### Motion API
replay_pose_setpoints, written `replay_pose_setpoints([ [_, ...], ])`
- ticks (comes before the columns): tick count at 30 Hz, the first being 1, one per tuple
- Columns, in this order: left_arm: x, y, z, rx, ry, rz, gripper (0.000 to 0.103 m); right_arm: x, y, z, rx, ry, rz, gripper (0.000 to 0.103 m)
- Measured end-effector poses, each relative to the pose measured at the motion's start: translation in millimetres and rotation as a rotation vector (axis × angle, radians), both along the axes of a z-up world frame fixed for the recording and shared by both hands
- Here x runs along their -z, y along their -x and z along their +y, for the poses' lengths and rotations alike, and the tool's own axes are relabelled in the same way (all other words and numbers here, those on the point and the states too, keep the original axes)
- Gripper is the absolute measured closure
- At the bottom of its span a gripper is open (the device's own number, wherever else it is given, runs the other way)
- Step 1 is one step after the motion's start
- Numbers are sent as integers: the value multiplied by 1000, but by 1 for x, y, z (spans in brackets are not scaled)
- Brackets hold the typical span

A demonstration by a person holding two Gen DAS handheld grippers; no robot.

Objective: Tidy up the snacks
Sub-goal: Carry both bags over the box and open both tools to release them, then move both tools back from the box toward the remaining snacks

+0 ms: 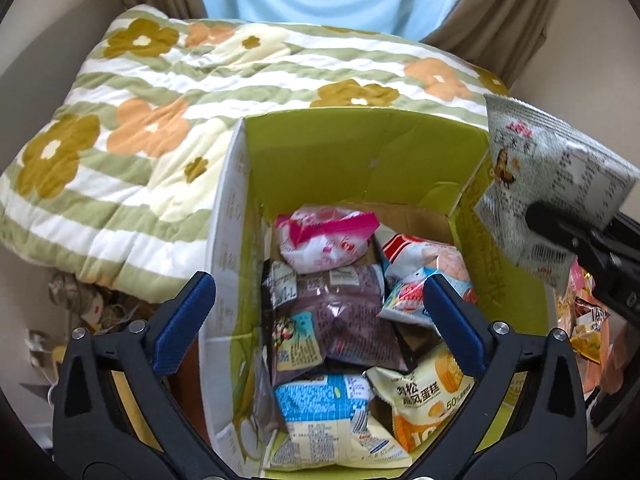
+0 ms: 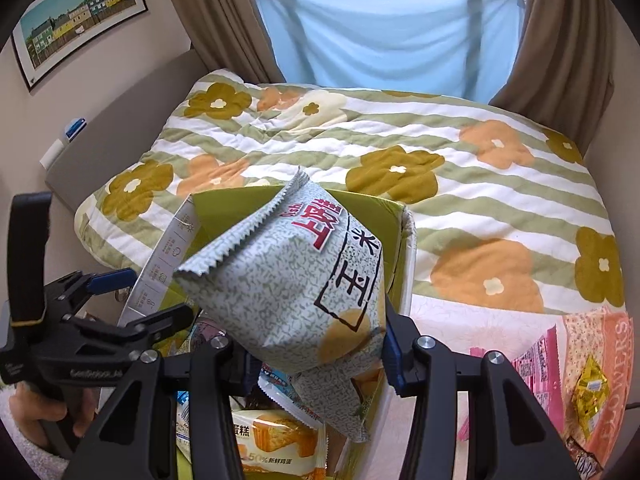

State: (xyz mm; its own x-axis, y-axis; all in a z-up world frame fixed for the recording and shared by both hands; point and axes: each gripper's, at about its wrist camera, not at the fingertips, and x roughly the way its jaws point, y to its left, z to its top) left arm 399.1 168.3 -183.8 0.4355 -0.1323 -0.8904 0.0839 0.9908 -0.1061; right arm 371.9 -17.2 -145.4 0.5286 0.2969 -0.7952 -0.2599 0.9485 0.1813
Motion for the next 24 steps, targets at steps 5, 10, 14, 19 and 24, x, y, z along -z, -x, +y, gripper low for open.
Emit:
replay_pose_setpoints([
  [5, -10, 13, 6, -23, 24, -19, 0, 1, -11, 13, -33, 30, -21, 36],
  [10, -18, 25, 10, -40, -7, -41, 0, -2, -4, 14, -42, 8, -66, 4],
  [14, -17, 38, 12, -45, -4, -33, 0, -2, 9, 10, -34, -14, -47, 4],
  [19, -25, 53, 12, -43, 20, -46, 0, -8, 26, 5, -23, -59, -20, 4],
  [24, -46, 68, 9, -22, 21, -98, 0, -26, 47, 2, -2, -72, -59, 4],
])
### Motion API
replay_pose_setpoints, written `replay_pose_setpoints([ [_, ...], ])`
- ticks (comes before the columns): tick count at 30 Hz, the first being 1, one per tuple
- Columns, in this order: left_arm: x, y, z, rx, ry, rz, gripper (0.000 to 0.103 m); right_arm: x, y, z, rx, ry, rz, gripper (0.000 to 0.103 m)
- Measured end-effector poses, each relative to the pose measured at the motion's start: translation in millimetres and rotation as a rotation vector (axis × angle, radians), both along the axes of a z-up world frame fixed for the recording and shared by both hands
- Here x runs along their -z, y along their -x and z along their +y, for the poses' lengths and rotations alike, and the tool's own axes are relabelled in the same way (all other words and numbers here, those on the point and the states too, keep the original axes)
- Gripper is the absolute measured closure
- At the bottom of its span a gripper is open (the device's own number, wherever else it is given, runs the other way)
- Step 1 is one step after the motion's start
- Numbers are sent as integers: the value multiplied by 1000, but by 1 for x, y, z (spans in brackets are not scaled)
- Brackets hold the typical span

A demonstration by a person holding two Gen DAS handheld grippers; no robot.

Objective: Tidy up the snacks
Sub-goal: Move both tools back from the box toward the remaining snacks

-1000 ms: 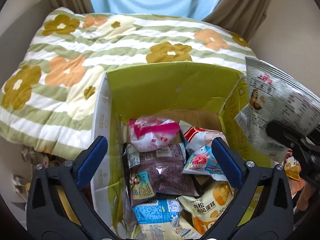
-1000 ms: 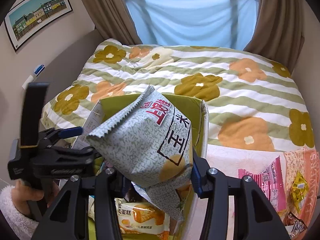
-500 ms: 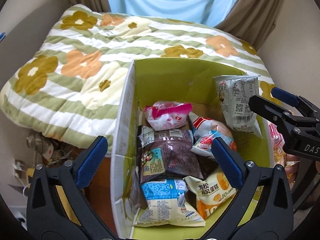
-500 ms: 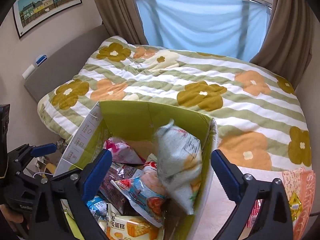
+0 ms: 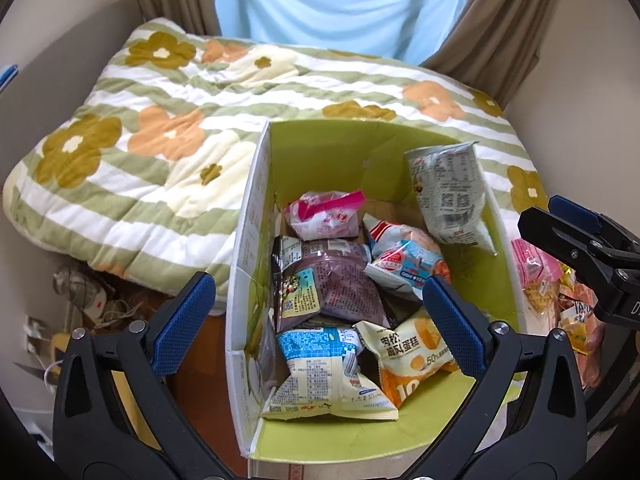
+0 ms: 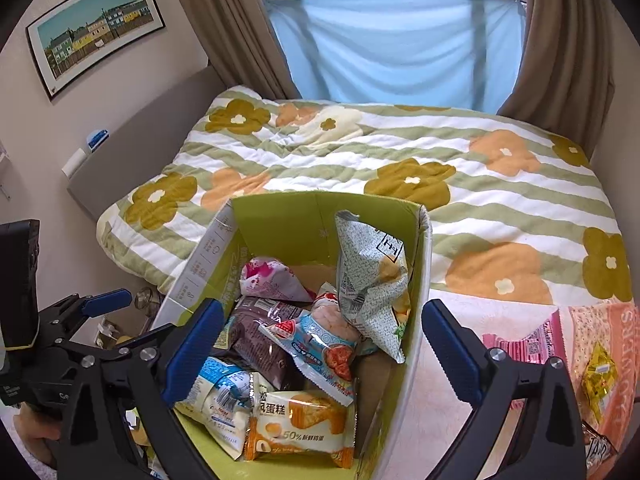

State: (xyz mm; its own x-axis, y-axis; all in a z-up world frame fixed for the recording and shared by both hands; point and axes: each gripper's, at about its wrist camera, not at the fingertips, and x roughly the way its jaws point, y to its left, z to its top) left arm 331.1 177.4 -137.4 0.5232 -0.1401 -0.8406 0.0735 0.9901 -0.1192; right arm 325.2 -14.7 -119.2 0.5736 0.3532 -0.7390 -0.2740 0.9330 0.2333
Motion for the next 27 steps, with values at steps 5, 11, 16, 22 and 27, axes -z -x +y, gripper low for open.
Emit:
replay_pose_setpoints([
  [5, -23, 16, -6, 37, 26, -54, 0, -21, 27, -7, 53, -1, -33, 4],
  [11, -34, 39, -29, 127, 71, -92, 0, -40, 68, -31, 135, -15, -71, 4],
  [16, -38, 58, -61, 201, 103, -101, 0, -54, 105, -58, 205, 23, -102, 4],
  [22, -45, 79, -109, 262, 110, -114, 0, -75, 144, -109, 345, 107, -169, 4],
  [27, -40, 105, -157, 281, 106, -103, 0, -77, 169, -153, 385, 133, -179, 4],
])
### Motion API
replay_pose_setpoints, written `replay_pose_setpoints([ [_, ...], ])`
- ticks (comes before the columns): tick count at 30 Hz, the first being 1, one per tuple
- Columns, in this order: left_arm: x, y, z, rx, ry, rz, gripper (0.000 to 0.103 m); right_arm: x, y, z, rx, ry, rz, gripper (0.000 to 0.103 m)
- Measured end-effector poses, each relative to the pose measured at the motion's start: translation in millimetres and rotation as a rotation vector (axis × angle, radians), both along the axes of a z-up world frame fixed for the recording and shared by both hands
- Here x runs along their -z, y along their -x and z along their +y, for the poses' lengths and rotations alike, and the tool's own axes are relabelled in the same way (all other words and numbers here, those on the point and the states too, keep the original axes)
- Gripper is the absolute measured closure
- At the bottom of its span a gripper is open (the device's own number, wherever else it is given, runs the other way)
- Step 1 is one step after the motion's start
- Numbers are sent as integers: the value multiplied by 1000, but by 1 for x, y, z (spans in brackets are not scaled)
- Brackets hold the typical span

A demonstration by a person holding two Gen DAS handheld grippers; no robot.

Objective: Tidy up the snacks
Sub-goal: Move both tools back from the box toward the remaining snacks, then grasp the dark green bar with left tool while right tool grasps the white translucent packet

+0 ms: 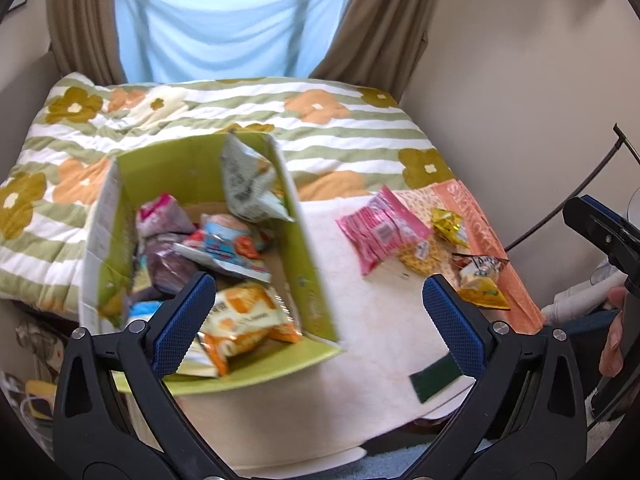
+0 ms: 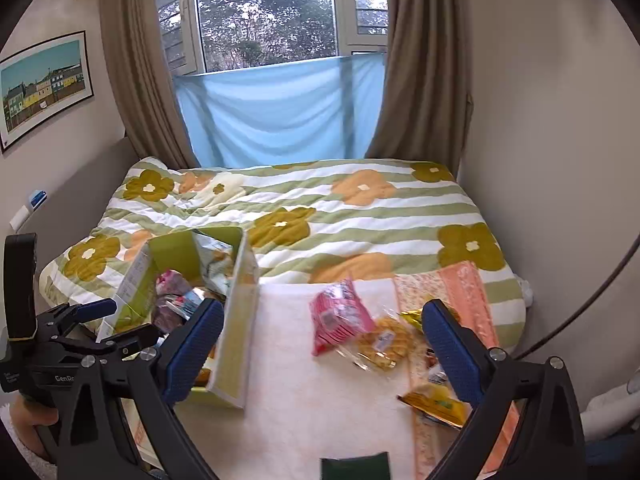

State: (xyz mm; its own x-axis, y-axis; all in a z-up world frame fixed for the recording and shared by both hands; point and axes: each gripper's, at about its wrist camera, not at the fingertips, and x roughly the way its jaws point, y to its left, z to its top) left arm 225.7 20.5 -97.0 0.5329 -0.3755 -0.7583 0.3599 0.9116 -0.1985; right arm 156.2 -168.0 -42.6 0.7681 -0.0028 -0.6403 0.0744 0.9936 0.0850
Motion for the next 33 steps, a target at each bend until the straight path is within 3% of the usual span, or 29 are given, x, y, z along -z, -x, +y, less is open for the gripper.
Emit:
replay_pose_setpoints([
  [7, 27, 44, -79, 8, -14, 75, 0, 23, 28, -67, -11, -28, 79, 4],
  [16, 100, 98, -158, -42, -71, 268, 0, 78, 57, -128, -69, -44, 207, 4],
  [23, 159, 118, -190, -151, -63, 389, 0, 126, 69, -153, -119, -62, 281, 4],
  [33, 213, 123, -210, -251, -126, 411, 0, 170, 64, -153, -159, -17, 331, 4],
])
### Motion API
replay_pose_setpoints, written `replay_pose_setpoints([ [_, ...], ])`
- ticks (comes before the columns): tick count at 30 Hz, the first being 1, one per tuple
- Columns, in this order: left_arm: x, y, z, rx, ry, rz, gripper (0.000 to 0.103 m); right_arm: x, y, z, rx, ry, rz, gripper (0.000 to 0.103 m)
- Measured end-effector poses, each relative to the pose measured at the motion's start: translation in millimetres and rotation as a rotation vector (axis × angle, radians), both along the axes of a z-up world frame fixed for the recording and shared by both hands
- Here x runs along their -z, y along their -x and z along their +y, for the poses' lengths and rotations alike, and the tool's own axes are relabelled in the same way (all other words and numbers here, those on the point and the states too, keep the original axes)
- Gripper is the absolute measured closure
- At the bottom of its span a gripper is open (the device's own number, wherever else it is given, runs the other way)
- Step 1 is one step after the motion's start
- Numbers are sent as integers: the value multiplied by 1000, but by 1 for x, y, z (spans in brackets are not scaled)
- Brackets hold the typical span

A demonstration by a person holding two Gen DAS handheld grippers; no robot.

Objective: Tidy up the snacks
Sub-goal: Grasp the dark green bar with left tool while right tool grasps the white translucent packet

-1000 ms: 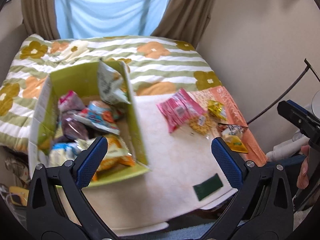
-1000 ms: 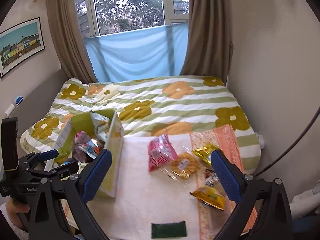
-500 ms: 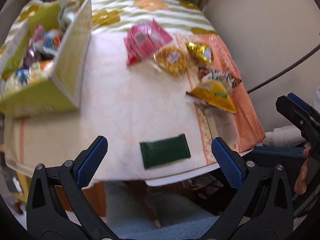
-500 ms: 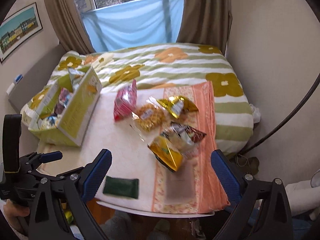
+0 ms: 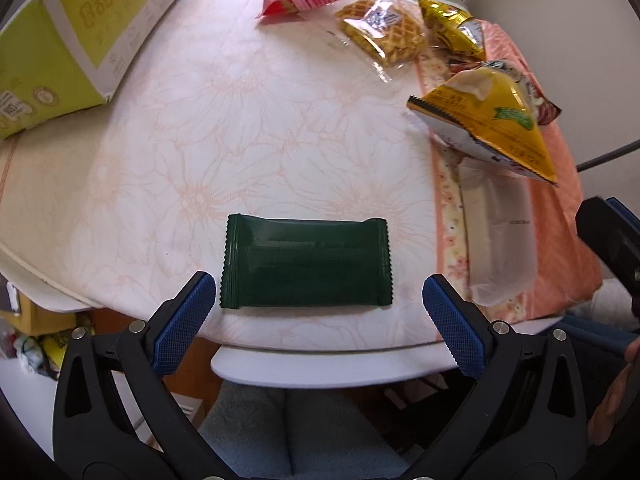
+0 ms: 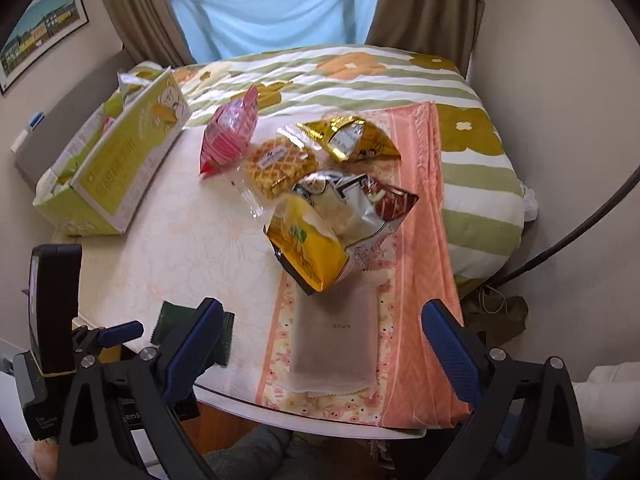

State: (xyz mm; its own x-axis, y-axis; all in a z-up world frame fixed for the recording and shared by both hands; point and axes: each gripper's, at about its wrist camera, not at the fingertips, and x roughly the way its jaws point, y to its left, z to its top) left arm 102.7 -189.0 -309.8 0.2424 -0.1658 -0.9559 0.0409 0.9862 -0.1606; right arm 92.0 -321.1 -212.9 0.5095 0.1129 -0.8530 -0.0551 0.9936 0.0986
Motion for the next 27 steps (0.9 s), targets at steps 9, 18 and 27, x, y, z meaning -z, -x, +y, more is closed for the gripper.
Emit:
replay_pose_setpoints([
  [9, 17, -4, -6, -20, -37, -3, 0, 30, -9, 10, -82, 21, 40, 5],
  [18, 19, 2, -14, 58, -114, -29, 7, 63, -18, 17, -98, 4, 104, 5],
  [27, 11, 10, 3, 78, -124, -46, 30, 81, -15, 20, -77, 84, 124, 5],
])
